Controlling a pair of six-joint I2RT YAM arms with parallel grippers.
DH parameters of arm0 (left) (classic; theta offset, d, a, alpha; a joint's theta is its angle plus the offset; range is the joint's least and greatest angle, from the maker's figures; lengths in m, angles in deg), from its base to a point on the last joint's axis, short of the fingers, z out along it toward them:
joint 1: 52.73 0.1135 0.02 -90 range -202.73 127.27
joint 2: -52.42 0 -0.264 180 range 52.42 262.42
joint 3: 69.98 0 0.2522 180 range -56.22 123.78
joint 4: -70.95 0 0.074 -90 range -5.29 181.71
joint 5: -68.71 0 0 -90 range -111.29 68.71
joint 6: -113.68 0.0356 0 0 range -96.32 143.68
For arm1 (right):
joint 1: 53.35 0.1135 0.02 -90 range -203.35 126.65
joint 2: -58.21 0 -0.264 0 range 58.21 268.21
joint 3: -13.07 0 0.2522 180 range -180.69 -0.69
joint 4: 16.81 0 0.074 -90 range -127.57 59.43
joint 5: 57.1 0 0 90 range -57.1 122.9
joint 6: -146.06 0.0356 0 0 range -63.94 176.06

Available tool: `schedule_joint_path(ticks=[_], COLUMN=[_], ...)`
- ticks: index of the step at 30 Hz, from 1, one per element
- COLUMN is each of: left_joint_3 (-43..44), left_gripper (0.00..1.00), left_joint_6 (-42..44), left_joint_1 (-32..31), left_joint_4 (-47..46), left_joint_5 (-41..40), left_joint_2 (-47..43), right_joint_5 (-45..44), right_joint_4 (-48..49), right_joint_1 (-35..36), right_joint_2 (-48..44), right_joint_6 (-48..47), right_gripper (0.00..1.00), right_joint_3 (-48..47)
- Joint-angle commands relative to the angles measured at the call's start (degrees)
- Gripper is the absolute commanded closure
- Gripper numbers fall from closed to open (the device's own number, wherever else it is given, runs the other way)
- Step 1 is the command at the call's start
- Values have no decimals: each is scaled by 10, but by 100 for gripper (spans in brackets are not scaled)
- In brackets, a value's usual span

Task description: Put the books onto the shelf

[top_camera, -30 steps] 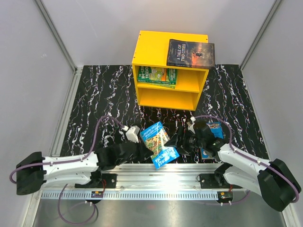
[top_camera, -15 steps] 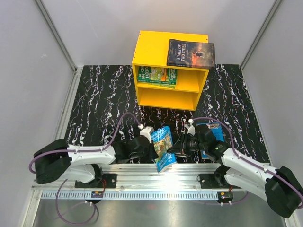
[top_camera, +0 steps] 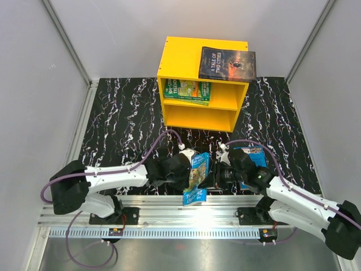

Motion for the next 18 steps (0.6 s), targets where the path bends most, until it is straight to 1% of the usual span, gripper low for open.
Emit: schedule_joint_path(ticks=[1,2,3,4,5,6,8,9,10,11,12,13,14,15,16,17,18], left_joint_3=[54,51,46,43,40,34,26,24,20,20,20,22,22,20,19,13,11], left_gripper=[80,62,42,32,27,20,14,10,4,1,1,1,1,1,1,1,1], left_joint_6=[34,37,36,36,34,32,27,25,22,18,16,13,11,10,8,6,4], left_joint_1=[-12,-12,-12,-12,-12,-12,-12,-12,-12,-12,-11,-11,-11,-10,-10,-10,-10], left_joint_4=[-105,-99,-83,-74,-62,-41,-23,-1,11,24,52,64,76,95,100,104,107], left_joint_5=[49,34,22,13,-19,-33,-67,-80,-93,-120,-135,-148,-168,-177,-184,-186,-187], left_joint_2=[-15,-25,-46,-61,-76,-111,-155,-204,-228,-253,-301,-323,-344,-381,-397,-411,-435], right_joint_5=[85,58,45,35,-4,-22,-59,-66,-99,-115,-132,-180,-209,-242,-309,-338,-368], right_joint_4=[42,14,-8,-50,-74,-94,-131,-136,-159,-170,-179,-198,-207,-212,-206,-197,-188], right_joint_1=[33,33,33,33,33,33,33,33,33,33,33,33,33,33,33,33,33], right_joint_2=[-28,-37,-59,-71,-83,-99,-104,-100,-93,-84,-61,-48,-34,-7,6,19,49], right_joint_6=[-31,-40,-53,-59,-67,-77,-93,-107,-114,-123,-143,-152,-161,-170,-174,-178,-186], right_gripper=[100,100,100,100,100,100,100,100,100,100,100,100,100,100,100,100,100], right_joint_3=[-86,-98,-122,-139,-159,-203,-254,-306,-336,-366,-426,-458,-487,-541,-563,-584,-626])
